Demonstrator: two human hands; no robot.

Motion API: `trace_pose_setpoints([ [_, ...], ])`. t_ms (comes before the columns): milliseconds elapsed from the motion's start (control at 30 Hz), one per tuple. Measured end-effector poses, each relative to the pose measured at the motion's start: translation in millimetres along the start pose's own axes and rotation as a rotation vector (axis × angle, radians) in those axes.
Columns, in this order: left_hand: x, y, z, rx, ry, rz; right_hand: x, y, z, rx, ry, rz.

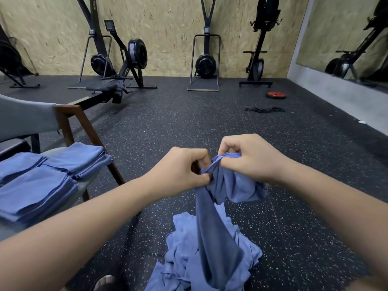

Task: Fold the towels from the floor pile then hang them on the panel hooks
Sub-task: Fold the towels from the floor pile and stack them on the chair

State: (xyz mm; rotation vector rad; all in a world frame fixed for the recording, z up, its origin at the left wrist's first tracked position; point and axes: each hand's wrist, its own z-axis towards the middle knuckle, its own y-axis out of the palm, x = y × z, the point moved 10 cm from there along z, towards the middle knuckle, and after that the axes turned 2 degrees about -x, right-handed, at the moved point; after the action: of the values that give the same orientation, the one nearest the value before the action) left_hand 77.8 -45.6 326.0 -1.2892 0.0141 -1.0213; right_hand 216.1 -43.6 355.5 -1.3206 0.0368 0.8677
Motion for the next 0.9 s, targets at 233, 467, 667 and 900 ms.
trace_pose_setpoints([
  [233,-38.1,24.0,-1.6,-0.095,-0.124,0.049,10.9,-31.6,-2.1,0.144,0.001,-0.042],
  [467,-78.9,-7.1,1.4,-0.001,-0.151,0.224,55.2,-54.9,-3.0,0.257,0.144,-0.069],
  [667,-120.4,-34.7,-3.6,0.015,-0.264,0.251,96.2,-50.1,-4.6,0.266,0.257,-0.098],
  [900,-135.2,-57.7,-14.0,0.079,-0.228,0.357,136.2,-36.3,-9.7,0.228,0.353,-0.121],
])
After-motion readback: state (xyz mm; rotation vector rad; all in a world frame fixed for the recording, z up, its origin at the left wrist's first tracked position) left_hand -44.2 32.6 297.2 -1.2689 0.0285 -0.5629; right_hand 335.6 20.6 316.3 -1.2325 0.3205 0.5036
